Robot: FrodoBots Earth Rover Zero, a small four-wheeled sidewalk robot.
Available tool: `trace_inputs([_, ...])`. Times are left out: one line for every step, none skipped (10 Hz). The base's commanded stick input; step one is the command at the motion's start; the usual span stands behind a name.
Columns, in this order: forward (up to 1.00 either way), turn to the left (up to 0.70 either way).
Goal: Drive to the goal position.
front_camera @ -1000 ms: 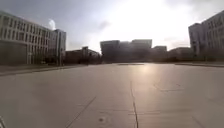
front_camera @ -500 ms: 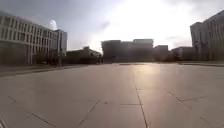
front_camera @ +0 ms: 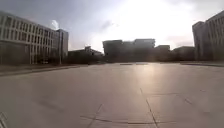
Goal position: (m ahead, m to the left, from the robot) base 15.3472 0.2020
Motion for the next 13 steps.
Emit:
trace_inputs([1.0, 0.03])
trace_inputs([1.0, 0.03])
trace_inputs([1.0, 0.03])
trace_inputs([1.0, 0.03])
trace_inputs([1.0, 0.03])
trace_inputs([1.0, 0.03])
trace_inputs([1.0, 0.03])
trace_inputs([1.0, 0.03])
trace_inputs([1.0, 0.03])
trace_inputs([1.0, 0.03])
trace_inputs([1.0, 0.03])
trace_inputs([1.0, 0.03])
trace_inputs([1.0, 0.03])
